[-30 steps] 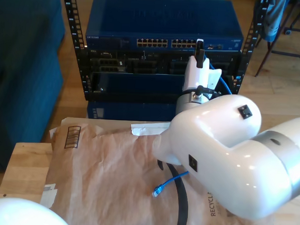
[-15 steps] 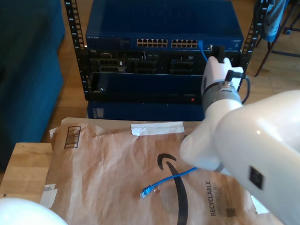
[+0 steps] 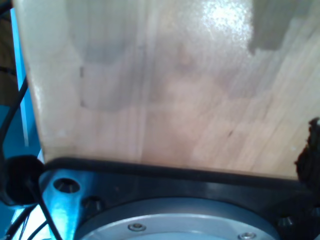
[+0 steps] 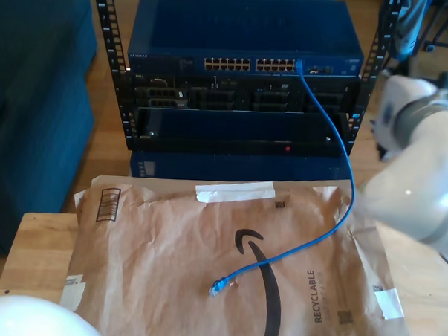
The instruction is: Grab the cable and plug it in
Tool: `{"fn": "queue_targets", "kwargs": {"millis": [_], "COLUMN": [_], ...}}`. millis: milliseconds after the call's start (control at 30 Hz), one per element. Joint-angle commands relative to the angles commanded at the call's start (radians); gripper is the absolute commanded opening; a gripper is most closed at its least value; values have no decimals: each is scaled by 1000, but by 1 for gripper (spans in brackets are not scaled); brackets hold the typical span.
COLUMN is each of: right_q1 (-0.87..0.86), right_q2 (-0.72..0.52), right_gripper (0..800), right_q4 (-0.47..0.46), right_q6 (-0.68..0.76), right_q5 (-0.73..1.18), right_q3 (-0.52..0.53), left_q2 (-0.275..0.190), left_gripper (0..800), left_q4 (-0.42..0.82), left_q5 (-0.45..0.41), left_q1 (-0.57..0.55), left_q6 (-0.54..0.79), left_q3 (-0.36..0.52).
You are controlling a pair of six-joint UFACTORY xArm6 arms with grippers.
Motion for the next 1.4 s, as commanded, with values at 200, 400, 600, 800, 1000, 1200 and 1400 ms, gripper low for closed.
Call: {"fn": "queue_targets", "kwargs": {"millis": [200, 400, 600, 800, 1000, 1200, 1400], "right_q1": [-201, -476, -799, -1013, -1145, -1353, -1404], "right_q2": [-58, -83, -109, -186, -284, -405, -417], "right_gripper": [796, 796, 796, 796, 796, 796, 796], "right_q4": [-68, -68, -150, -428, -583, -589, -620], "right_q6": [-206, -480, -664, -671, -790, -994, -1022], "right_q5": [348, 595, 933, 1313, 1473, 1473, 1468], "right_q3": [-89, -141, -152, -146, -41, 135, 242], "left_q2": [0, 0, 0, 0, 0, 0, 0], "left_gripper": [800, 800, 800, 800, 800, 800, 800], "left_q4": [0, 0, 0, 0, 0, 0, 0], "left_q5": [0, 0, 0, 0, 0, 0, 0], "left_q1": [0, 0, 0, 0, 0, 0, 0], "left_q6": [0, 0, 0, 0, 0, -2, 0], "left_q3": [0, 0, 0, 0, 0, 0, 0]}}
